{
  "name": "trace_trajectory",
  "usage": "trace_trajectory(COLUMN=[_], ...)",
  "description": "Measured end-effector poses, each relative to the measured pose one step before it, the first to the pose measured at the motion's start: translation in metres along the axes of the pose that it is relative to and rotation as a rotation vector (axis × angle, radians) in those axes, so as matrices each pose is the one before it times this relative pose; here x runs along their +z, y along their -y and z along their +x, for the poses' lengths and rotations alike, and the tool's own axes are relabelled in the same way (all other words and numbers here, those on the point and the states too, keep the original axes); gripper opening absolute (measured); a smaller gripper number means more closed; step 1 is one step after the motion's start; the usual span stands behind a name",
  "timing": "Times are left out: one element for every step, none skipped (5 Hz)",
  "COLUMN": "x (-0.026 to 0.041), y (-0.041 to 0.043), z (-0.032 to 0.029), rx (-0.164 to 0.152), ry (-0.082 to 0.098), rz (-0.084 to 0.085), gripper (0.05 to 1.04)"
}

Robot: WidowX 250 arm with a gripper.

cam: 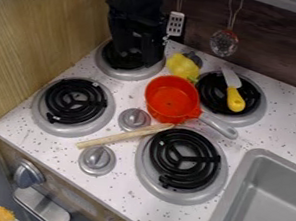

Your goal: Put the orange pan on the bottom left burner

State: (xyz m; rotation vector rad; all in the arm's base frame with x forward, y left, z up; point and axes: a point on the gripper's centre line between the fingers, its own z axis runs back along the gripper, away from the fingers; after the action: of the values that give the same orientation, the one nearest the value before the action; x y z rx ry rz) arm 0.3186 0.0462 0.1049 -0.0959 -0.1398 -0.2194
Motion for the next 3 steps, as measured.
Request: trace_trajectory(x=[-0.01013, -0.01562, -0.01870], y=[0.00034, 0.00943, 0.01113], z=[-0.00217, 0.01376, 0.01007], rx=[0.0170, 0.1036, 0.1092], ry=[-0.0200, 0.0869, 0.0713], rz=[-0.0110, 0.0298, 0.0119], gripper=[1.000, 1.000, 1.000])
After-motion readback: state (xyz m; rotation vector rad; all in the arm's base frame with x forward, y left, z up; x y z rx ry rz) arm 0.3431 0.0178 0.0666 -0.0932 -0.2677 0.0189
